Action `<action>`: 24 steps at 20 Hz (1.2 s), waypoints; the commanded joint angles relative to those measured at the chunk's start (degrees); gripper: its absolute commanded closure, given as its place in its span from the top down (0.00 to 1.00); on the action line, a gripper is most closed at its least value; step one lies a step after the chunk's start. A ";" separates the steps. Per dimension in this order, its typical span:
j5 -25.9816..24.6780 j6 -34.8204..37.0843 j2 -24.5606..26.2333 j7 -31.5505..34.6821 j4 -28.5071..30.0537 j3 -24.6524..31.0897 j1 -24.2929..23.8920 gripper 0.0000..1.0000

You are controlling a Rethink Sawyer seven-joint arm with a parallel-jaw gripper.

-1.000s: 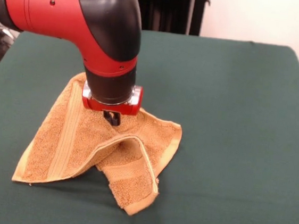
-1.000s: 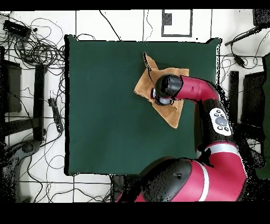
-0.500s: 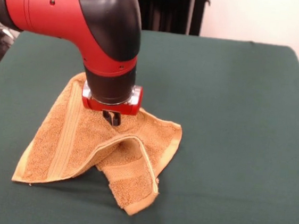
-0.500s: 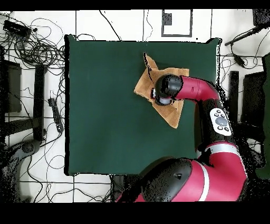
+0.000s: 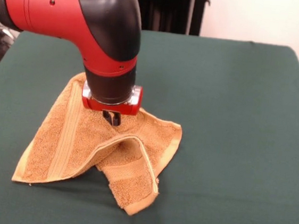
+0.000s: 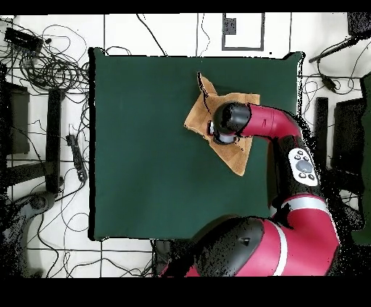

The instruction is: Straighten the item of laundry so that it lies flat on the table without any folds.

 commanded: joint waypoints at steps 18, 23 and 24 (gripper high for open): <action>-8.87 -24.42 11.40 -2.35 2.44 2.75 -3.28 1.00; -8.49 -24.93 11.24 0.80 2.62 2.17 -3.05 1.00; -8.62 -24.84 11.22 0.67 2.57 2.23 -3.03 1.00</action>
